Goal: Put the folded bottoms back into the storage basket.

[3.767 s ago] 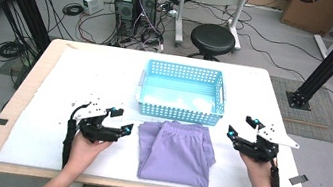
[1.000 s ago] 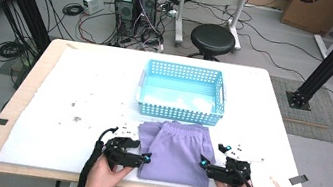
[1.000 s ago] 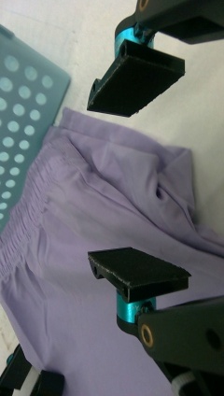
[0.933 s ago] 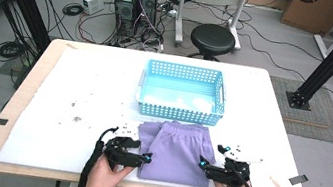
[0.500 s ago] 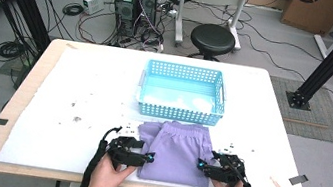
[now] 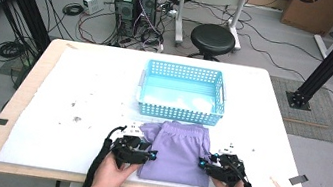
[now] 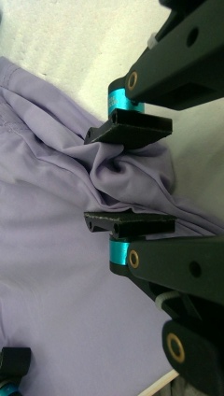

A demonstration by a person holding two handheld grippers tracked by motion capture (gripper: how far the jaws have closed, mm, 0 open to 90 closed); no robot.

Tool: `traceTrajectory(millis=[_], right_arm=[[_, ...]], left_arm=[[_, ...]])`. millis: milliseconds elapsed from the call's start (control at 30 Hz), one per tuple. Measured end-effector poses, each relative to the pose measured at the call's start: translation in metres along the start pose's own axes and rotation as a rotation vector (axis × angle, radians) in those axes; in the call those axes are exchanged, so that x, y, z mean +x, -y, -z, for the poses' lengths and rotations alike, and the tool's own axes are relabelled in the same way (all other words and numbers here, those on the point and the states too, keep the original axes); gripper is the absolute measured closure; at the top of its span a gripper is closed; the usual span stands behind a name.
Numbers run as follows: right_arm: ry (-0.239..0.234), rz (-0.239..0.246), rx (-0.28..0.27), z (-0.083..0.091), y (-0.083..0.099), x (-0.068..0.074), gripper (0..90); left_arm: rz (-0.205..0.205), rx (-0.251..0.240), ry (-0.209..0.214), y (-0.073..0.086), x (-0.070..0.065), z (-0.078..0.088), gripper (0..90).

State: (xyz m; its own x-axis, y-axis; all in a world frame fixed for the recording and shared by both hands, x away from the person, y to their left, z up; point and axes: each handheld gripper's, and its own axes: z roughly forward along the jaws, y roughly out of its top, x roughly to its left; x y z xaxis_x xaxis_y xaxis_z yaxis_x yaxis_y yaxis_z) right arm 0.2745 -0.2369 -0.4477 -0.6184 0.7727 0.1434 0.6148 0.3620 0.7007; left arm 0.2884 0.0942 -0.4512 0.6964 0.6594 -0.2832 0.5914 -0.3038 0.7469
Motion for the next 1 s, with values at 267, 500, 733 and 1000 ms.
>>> traceTrajectory(millis=[267, 500, 733, 1000], right_arm=[[0.038, -0.033, -0.002, 0.0001, 0.0002, -0.0018, 41.0], [0.039, -0.024, -0.001, -0.0002, 0.0003, -0.0005, 39.8], [0.033, -0.045, 0.002, -0.0007, -0.0011, -0.0021, 39.8], [0.038, -0.030, 0.001, -0.0009, -0.0006, -0.0012, 39.5]], left_arm=[[0.002, -0.003, 0.010, 0.0005, 0.0000, -0.0005, 54.0], [-0.015, -0.009, -0.011, 0.0016, -0.0046, -0.0014, 51.5], [-0.017, -0.009, -0.009, 0.0016, -0.0042, -0.0013, 51.6], [-0.023, -0.009, -0.013, 0.0017, -0.0052, -0.0016, 50.4]])
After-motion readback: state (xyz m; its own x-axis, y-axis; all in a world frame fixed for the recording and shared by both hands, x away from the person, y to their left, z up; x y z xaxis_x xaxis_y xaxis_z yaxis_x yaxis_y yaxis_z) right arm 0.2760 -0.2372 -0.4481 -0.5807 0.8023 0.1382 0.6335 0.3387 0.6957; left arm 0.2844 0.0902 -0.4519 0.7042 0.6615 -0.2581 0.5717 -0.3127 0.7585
